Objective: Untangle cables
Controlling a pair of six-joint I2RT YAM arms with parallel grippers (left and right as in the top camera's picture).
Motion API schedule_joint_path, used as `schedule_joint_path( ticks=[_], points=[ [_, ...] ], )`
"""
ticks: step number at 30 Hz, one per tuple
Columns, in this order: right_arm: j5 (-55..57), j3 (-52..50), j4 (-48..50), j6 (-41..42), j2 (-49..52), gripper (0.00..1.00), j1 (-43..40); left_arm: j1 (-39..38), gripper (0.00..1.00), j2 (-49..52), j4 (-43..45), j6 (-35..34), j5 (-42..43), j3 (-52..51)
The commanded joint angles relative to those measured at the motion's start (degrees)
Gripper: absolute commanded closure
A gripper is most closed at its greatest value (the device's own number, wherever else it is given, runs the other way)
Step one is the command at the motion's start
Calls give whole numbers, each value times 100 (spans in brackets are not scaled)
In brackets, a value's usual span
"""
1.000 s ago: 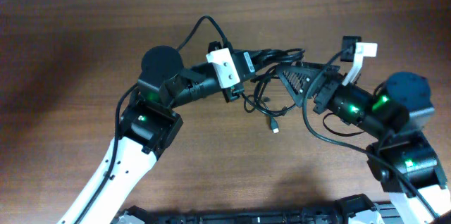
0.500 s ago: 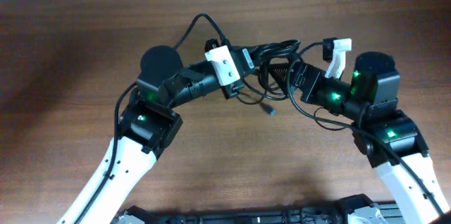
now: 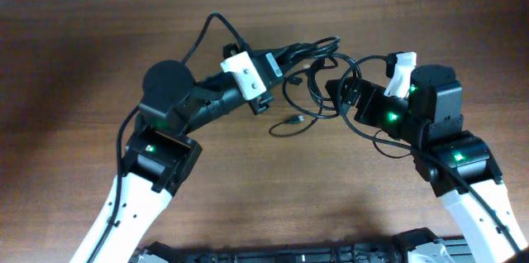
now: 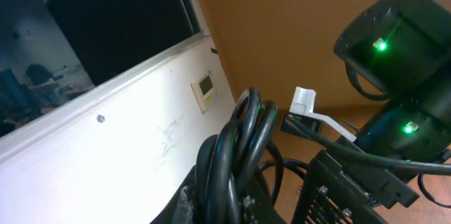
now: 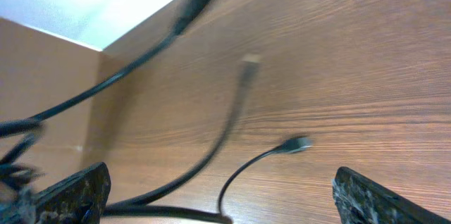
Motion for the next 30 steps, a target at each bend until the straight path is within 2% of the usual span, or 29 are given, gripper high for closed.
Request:
schedule_joint_path(
  ticks=[1, 6, 13, 24, 30],
  points=[
    [874, 55, -343, -197, 26, 1, 26, 216, 100, -382, 96, -249, -63, 44],
    [1322, 55, -715, -238, 26, 1, 26, 501, 100, -592, 85, -260, -66, 44],
    [1644, 55, -901, -374, 28, 1, 26, 1222, 100, -844, 118, -894, -61, 44],
    [2085, 55, -1176, -494, 66, 1, 26, 1742, 100, -1119, 116, -896, -68, 46],
    [2109, 55, -1176, -588, 63, 1, 26, 2015, 100, -1119, 140, -1130, -68, 46]
  ],
)
